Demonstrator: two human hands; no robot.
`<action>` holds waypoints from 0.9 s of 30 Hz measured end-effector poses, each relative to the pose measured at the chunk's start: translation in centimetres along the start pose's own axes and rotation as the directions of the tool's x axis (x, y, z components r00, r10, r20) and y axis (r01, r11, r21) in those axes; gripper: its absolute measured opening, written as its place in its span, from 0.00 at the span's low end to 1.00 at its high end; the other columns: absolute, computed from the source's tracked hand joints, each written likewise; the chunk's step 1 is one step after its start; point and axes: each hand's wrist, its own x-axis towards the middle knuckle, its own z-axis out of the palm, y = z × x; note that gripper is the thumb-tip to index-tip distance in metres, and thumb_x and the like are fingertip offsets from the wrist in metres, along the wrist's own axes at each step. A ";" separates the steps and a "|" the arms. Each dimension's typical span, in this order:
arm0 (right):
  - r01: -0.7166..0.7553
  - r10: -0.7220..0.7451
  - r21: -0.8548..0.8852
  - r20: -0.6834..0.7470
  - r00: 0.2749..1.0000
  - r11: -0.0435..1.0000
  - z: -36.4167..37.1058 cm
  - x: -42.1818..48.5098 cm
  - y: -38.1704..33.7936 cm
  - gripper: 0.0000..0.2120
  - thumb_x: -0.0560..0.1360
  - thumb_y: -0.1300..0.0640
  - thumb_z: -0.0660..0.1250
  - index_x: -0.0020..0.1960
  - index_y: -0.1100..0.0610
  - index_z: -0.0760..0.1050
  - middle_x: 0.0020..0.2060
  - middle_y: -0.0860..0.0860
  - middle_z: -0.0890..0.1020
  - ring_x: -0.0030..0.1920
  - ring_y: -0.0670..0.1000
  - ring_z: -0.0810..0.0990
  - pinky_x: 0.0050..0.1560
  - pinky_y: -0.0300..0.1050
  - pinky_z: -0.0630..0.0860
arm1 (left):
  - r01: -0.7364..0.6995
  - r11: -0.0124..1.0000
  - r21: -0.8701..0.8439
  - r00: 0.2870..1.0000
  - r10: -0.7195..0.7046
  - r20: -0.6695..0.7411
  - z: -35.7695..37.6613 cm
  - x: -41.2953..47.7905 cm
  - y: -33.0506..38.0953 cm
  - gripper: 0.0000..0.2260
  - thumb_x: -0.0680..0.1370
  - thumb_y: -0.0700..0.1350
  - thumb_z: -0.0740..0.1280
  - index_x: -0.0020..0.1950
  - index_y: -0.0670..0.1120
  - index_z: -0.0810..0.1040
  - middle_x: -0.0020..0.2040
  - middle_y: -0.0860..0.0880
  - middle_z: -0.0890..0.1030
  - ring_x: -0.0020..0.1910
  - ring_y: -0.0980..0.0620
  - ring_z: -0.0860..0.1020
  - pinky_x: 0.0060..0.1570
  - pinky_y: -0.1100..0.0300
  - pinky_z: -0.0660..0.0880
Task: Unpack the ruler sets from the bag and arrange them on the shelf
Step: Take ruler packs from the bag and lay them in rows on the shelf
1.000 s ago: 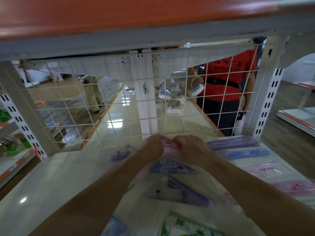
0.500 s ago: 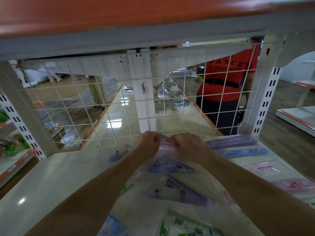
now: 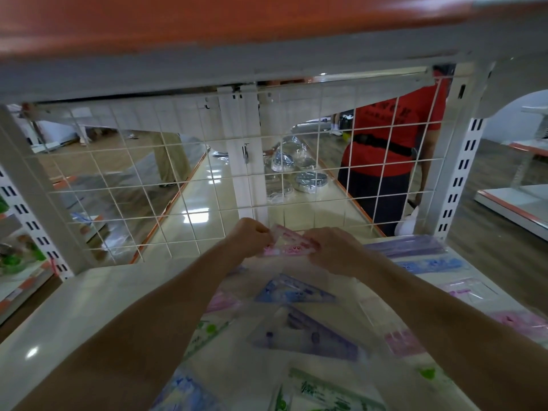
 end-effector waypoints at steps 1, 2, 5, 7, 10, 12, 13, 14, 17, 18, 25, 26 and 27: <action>-0.003 0.004 -0.009 0.005 1.000 1.000 0.1 0.0 0.0 0.07 0.74 0.60 0.62 0.50 0.55 0.77 0.41 0.51 0.78 0.42 0.53 0.74 0.40 0.42 0.66 | 0.016 1.000 -0.002 1.000 -0.016 0.012 0.0 0.1 0.1 0.07 0.75 0.39 0.68 0.49 0.37 0.82 0.32 0.47 0.75 0.27 0.56 0.69 0.22 0.70 0.64; -0.010 0.010 -0.015 0.007 1.000 1.000 0.1 0.0 -0.1 0.08 0.74 0.60 0.62 0.49 0.56 0.78 0.41 0.52 0.78 0.42 0.53 0.75 0.39 0.42 0.67 | 0.032 0.999 0.001 0.999 -0.032 0.025 0.0 0.2 0.2 0.07 0.75 0.39 0.69 0.50 0.37 0.82 0.31 0.47 0.75 0.27 0.56 0.69 0.21 0.70 0.65; -0.049 0.050 -0.034 0.034 0.998 0.998 0.1 0.0 -0.3 0.08 0.75 0.60 0.62 0.50 0.57 0.79 0.43 0.53 0.80 0.43 0.53 0.77 0.39 0.42 0.69 | 0.062 0.998 0.027 0.996 -0.063 0.062 0.2 0.4 0.3 0.08 0.75 0.39 0.69 0.52 0.38 0.82 0.33 0.47 0.76 0.28 0.56 0.70 0.20 0.70 0.66; -0.059 0.063 -0.052 0.069 0.996 0.997 0.1 0.0 -0.4 0.07 0.75 0.59 0.62 0.48 0.59 0.78 0.42 0.53 0.79 0.42 0.53 0.76 0.39 0.42 0.69 | 0.071 0.997 0.043 0.995 -0.074 0.069 0.4 0.6 0.3 0.07 0.75 0.39 0.69 0.52 0.39 0.82 0.33 0.47 0.76 0.28 0.56 0.71 0.19 0.71 0.66; -0.061 0.071 -0.083 0.125 0.990 0.995 -0.3 0.0 -0.4 0.04 0.76 0.58 0.63 0.42 0.57 0.73 0.34 0.49 0.72 0.40 0.53 0.74 0.36 0.41 0.66 | 0.054 0.996 0.072 0.989 -0.063 0.135 0.4 0.9 0.0 0.09 0.74 0.39 0.70 0.53 0.40 0.81 0.40 0.45 0.78 0.33 0.54 0.73 0.29 0.67 0.71; -0.072 0.087 -0.099 0.155 0.984 0.992 -0.4 0.0 -0.5 0.05 0.75 0.58 0.64 0.41 0.57 0.73 0.33 0.48 0.71 0.39 0.52 0.73 0.31 0.39 0.65 | -0.005 0.984 0.179 0.969 -0.040 0.245 0.4 0.7 -0.1 0.17 0.74 0.39 0.71 0.62 0.41 0.76 0.53 0.44 0.78 0.47 0.50 0.77 0.43 0.62 0.74; -0.078 0.094 -0.104 0.167 0.981 0.992 -0.5 0.0 -0.5 0.05 0.75 0.58 0.64 0.41 0.57 0.73 0.33 0.49 0.71 0.39 0.52 0.74 0.30 0.38 0.65 | -0.052 0.958 0.282 0.959 -0.031 0.281 0.5 0.7 -0.2 0.22 0.73 0.39 0.71 0.67 0.42 0.72 0.60 0.45 0.76 0.55 0.48 0.76 0.50 0.60 0.73; -0.084 0.102 -0.106 0.180 0.978 0.991 -0.4 0.0 -0.5 0.05 0.75 0.58 0.64 0.41 0.58 0.73 0.34 0.50 0.72 0.39 0.52 0.74 0.29 0.37 0.65 | -0.107 0.918 0.382 0.956 -0.010 0.292 0.7 0.6 -0.3 0.25 0.74 0.39 0.70 0.70 0.43 0.69 0.64 0.46 0.73 0.60 0.48 0.74 0.55 0.60 0.72; -0.092 0.112 -0.100 0.206 0.972 0.991 -0.3 0.2 -0.8 0.05 0.75 0.57 0.64 0.41 0.58 0.74 0.36 0.51 0.74 0.40 0.53 0.75 0.29 0.37 0.64 | -0.206 0.844 0.495 0.963 0.085 0.256 1.4 0.4 -0.8 0.24 0.76 0.41 0.68 0.71 0.44 0.68 0.68 0.46 0.72 0.63 0.47 0.73 0.59 0.59 0.71; -0.093 0.111 -0.095 0.211 0.971 0.991 -0.2 0.2 -0.8 0.05 0.74 0.57 0.64 0.42 0.58 0.74 0.37 0.51 0.74 0.41 0.53 0.75 0.29 0.37 0.64 | -0.216 0.837 0.503 0.965 0.103 0.242 1.6 0.5 -1.0 0.23 0.76 0.42 0.67 0.70 0.45 0.68 0.67 0.45 0.73 0.63 0.47 0.73 0.60 0.58 0.72; -0.112 0.137 -0.117 0.233 0.963 0.987 -0.1 0.0 -0.5 0.07 0.75 0.55 0.65 0.44 0.58 0.72 0.41 0.52 0.74 0.42 0.53 0.74 0.36 0.41 0.68 | -0.283 0.735 0.617 0.954 0.152 0.257 2.1 0.7 -0.6 0.17 0.77 0.45 0.65 0.65 0.44 0.74 0.63 0.45 0.75 0.60 0.47 0.74 0.55 0.60 0.71; -0.120 0.144 -0.116 0.235 0.961 0.986 -0.1 0.0 -0.5 0.07 0.75 0.54 0.66 0.44 0.57 0.70 0.41 0.52 0.74 0.42 0.53 0.74 0.36 0.41 0.68 | -0.284 0.726 0.627 0.955 0.155 0.254 2.2 0.6 -0.5 0.16 0.77 0.45 0.65 0.64 0.43 0.74 0.62 0.45 0.76 0.60 0.47 0.74 0.54 0.60 0.71; -0.126 0.150 -0.116 0.234 0.961 0.985 -0.1 0.0 -0.5 0.08 0.75 0.54 0.66 0.44 0.57 0.70 0.41 0.52 0.74 0.42 0.53 0.74 0.37 0.41 0.68 | -0.283 0.719 0.635 0.956 0.157 0.248 2.3 0.6 -0.5 0.16 0.77 0.45 0.65 0.63 0.43 0.74 0.62 0.44 0.76 0.60 0.46 0.75 0.54 0.60 0.71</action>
